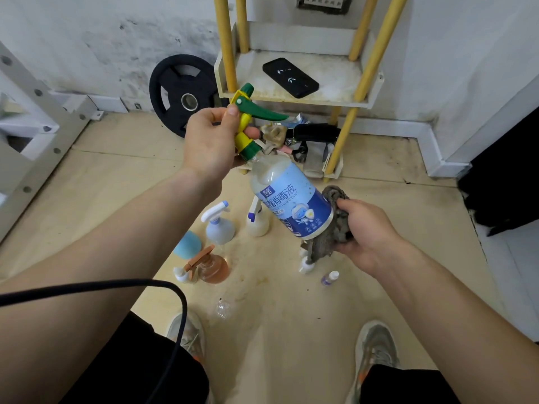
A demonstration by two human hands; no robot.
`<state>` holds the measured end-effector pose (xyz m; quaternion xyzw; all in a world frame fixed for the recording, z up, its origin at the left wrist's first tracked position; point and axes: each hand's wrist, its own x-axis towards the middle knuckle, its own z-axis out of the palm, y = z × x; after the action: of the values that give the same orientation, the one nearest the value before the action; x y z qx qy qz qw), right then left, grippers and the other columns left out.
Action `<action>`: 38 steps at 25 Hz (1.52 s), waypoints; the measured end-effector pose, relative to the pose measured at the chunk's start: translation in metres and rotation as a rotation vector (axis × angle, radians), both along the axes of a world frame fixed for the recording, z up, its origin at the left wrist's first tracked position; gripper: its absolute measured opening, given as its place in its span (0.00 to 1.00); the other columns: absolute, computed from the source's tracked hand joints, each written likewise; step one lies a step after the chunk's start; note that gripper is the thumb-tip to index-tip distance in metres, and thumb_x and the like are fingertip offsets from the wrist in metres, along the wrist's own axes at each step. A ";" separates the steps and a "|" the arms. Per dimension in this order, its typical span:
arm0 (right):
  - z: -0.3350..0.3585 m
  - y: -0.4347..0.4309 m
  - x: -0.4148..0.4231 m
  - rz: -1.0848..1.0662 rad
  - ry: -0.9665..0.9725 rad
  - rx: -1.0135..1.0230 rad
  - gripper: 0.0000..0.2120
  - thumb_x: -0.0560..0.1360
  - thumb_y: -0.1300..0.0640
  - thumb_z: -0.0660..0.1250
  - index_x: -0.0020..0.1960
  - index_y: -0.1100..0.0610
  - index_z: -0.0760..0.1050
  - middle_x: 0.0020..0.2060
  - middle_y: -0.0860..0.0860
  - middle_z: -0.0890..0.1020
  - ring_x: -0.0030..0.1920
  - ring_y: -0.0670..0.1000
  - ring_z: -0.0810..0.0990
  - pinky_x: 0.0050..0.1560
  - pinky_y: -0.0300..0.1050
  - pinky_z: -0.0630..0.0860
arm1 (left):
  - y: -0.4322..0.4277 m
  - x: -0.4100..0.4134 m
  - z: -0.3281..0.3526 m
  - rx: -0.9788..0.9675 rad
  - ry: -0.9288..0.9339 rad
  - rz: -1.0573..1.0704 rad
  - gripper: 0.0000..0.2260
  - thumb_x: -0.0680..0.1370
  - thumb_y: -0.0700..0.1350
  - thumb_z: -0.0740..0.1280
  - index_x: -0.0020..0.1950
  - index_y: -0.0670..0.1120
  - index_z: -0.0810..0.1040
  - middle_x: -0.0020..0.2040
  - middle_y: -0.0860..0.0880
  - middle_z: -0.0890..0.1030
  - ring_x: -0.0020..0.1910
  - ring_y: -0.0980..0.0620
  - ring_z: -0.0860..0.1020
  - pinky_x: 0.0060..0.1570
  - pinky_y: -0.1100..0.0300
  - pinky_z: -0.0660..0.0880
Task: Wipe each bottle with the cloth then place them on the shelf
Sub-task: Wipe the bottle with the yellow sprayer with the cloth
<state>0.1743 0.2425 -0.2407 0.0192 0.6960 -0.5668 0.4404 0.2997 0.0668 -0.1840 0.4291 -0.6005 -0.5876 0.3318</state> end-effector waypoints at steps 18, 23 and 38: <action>-0.010 -0.002 0.012 0.056 0.067 -0.009 0.07 0.80 0.59 0.63 0.49 0.56 0.80 0.47 0.60 0.86 0.49 0.61 0.86 0.49 0.63 0.83 | 0.009 -0.006 -0.020 -0.081 0.060 -0.381 0.14 0.82 0.41 0.65 0.64 0.34 0.73 0.53 0.40 0.85 0.55 0.45 0.84 0.62 0.44 0.78; -0.006 -0.002 0.014 0.240 0.538 0.062 0.06 0.79 0.50 0.66 0.49 0.49 0.81 0.42 0.46 0.86 0.47 0.51 0.84 0.50 0.49 0.81 | 0.007 -0.005 -0.020 -0.105 0.061 -0.355 0.08 0.83 0.38 0.62 0.58 0.38 0.78 0.44 0.49 0.87 0.48 0.52 0.85 0.50 0.59 0.80; 0.019 0.000 0.026 0.269 1.108 -0.262 0.18 0.81 0.59 0.65 0.71 0.54 0.74 0.62 0.45 0.80 0.63 0.42 0.77 0.63 0.32 0.71 | 0.021 -0.013 -0.023 0.033 0.024 -0.320 0.08 0.83 0.41 0.64 0.46 0.43 0.78 0.35 0.53 0.85 0.34 0.59 0.82 0.36 0.65 0.78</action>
<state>0.2002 0.2421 -0.2215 -0.4233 0.7428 -0.5129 0.0778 0.2868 0.0874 -0.2070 0.3262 -0.6472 -0.6480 0.2341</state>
